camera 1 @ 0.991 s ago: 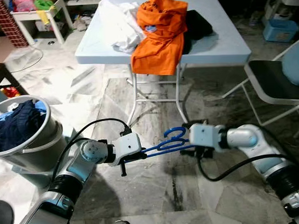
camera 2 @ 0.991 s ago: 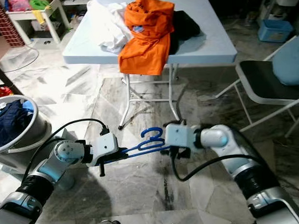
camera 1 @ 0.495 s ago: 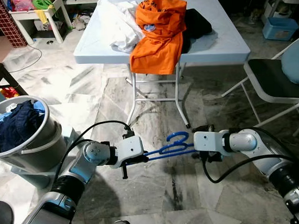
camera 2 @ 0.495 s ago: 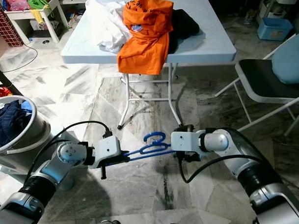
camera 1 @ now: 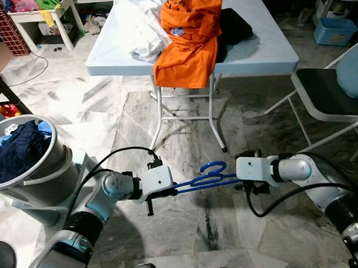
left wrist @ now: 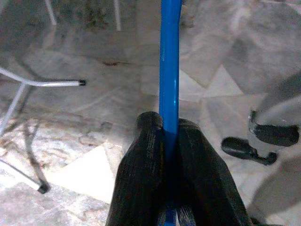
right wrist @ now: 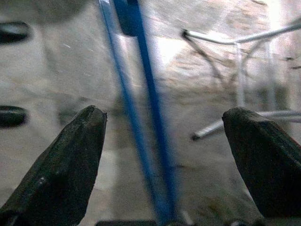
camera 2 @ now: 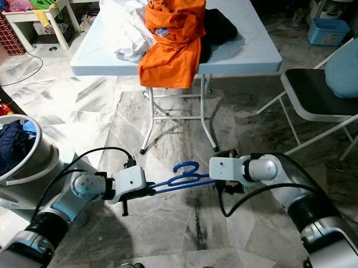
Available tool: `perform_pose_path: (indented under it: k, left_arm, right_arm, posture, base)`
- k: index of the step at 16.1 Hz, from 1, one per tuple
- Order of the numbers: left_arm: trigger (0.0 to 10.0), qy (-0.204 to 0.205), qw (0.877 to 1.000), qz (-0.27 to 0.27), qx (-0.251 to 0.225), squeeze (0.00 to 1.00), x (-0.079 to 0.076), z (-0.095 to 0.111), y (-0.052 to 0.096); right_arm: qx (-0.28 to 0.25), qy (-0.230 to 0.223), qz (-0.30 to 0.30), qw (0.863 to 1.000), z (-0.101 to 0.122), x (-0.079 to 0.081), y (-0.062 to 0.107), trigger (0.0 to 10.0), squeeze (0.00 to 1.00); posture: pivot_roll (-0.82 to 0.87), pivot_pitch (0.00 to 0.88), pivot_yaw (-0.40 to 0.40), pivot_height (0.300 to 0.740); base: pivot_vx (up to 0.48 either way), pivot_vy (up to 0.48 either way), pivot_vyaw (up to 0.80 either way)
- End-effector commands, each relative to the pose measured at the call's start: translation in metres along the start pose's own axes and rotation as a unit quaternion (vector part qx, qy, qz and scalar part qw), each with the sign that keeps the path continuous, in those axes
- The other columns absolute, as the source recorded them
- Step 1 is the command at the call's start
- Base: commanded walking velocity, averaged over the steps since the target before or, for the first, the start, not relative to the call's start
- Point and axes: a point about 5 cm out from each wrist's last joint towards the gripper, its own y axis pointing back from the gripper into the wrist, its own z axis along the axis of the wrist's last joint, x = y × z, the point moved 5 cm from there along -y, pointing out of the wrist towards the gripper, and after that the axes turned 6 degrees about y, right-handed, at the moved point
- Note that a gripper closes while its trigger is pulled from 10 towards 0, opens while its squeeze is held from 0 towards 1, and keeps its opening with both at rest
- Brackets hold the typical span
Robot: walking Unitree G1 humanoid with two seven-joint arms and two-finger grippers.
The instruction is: Hang hanger
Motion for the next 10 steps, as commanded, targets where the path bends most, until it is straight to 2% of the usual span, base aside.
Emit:
perform_pose_path:
  k: [1,3,5,6,7,8,9,10]
  left_arm:
    - [10.0,-0.002,1.0,0.031,0.003,0.0,0.006,-0.002,0.0]
    - [10.0,0.007,0.998,0.065,0.0,0.0,0.009,-0.008,0.0]
    - [10.0,0.032,0.992,0.122,-0.016,0.0,0.012,-0.015,0.004]
    - [10.0,0.047,0.989,0.138,-0.021,0.0,0.012,-0.018,0.005]
    - [10.0,0.074,0.985,0.155,-0.03,0.0,0.009,-0.024,0.007]
    - [10.0,0.084,0.983,0.156,-0.034,0.0,0.005,-0.027,0.006]
    - [10.0,0.088,0.983,0.158,-0.031,0.0,0.001,-0.032,0.006]
    - [10.0,0.085,0.984,0.152,-0.027,0.0,-0.006,-0.036,0.004]
  right_arm:
    - [-0.031,-0.03,0.034,0.999,0.006,0.014,0.004,10.0,0.0]
    - [-0.052,-0.041,0.047,0.997,0.011,0.024,0.008,10.0,0.0]
    - [-0.037,-0.062,-0.024,0.997,-0.003,0.015,0.016,10.0,0.0]
    - [-0.029,-0.076,-0.076,0.994,-0.009,0.004,0.019,10.0,0.0]
    - [-0.006,-0.108,-0.146,0.983,-0.023,-0.008,0.023,10.0,0.0]
    - [0.003,-0.116,-0.172,0.978,-0.027,-0.009,0.024,10.0,0.0]
    - [-0.001,-0.143,-0.193,0.971,-0.027,-0.009,0.024,10.0,0.0]
    - [-0.007,-0.176,-0.242,0.954,-0.024,-0.012,0.02,10.0,0.0]
  posture:
    - [-0.09,0.141,0.012,0.74]
    - [-0.09,0.142,0.01,0.74]
    - [-0.09,0.142,0.009,0.74]
    - [-0.09,0.143,0.01,0.74]
    - [-0.1,0.143,0.01,0.74]
    - [-0.1,0.145,0.011,0.74]
    - [-0.1,0.145,0.011,0.74]
    - [-0.1,0.145,0.011,0.74]
  base:
    - [0.0,0.0,0.0]
    - [0.0,0.0,0.0]
    - [0.0,0.0,0.0]
    - [0.0,0.0,0.0]
    - [0.0,0.0,0.0]
    - [0.0,0.0,0.0]
    - [0.0,0.0,0.0]
    - [0.0,0.0,0.0]
